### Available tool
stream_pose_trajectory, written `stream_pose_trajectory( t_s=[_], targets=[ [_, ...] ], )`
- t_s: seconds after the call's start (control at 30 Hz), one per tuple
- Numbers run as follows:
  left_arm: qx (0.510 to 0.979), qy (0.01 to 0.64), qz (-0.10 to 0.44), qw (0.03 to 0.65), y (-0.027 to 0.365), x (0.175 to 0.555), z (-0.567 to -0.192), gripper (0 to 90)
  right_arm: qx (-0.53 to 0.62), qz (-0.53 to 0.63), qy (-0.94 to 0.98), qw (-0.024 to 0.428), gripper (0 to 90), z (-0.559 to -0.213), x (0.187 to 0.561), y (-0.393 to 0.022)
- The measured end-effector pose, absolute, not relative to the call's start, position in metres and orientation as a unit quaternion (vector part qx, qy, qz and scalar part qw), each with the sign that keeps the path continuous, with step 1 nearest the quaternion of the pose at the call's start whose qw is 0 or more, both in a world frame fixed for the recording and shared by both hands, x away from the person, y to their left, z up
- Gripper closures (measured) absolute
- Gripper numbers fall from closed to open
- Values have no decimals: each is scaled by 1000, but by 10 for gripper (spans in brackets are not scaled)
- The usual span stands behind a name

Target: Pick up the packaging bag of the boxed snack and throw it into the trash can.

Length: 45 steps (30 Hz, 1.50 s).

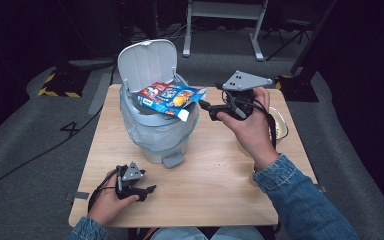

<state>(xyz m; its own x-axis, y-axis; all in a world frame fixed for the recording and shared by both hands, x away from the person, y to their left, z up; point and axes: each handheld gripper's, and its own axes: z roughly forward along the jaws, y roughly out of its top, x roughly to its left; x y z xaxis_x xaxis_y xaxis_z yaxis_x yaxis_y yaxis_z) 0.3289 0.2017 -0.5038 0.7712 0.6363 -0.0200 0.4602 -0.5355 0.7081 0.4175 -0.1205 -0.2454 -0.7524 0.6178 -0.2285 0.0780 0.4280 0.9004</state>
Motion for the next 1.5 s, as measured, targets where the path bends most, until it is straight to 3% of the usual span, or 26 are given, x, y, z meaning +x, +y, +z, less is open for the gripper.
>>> stream_pose_trajectory(
  t_s=[0.3, 0.6, 0.63, 0.7, 0.73, 0.8, 0.9, 0.93, 1.1, 1.3, 1.5],
  targets=[
    [868, 316, 121, 364, 202, 329, -504, 296, 178, 486, 813, 267, 313, -250, 415, -105],
    [867, 318, 121, 364, 202, 327, -504, 293, 183, 495, 806, 268, 300, -249, 422, -96],
    [867, 318, 121, 364, 202, 327, -504, 293, 181, 493, 808, 267, 328, -250, 424, -94],
    [867, 318, 120, 364, 202, 327, -504, 291, 166, 492, 814, 260, 499, -251, 424, -93],
    [867, 318, 120, 364, 202, 327, -504, 291, 160, 490, 817, 257, 510, -251, 424, -92],
    [867, 318, 119, 364, 202, 327, -504, 290, 152, 484, 823, 255, 650, -252, 423, -92],
    [867, 317, 119, 364, 202, 327, -504, 286, 151, 486, 822, 255, 672, -251, 421, -92],
    [868, 317, 119, 364, 202, 327, -504, 286, 149, 488, 821, 256, 777, -251, 420, -92],
    [868, 317, 119, 364, 202, 327, -504, 286, 140, 506, 813, 253, 862, -245, 416, -96],
    [868, 317, 120, 363, 202, 327, -504, 285, 152, 507, 808, 260, 751, -244, 414, -98],
    [868, 317, 118, 364, 202, 327, -504, 280, 199, 498, 809, 239, 454, -244, 408, -121]
  ],
)
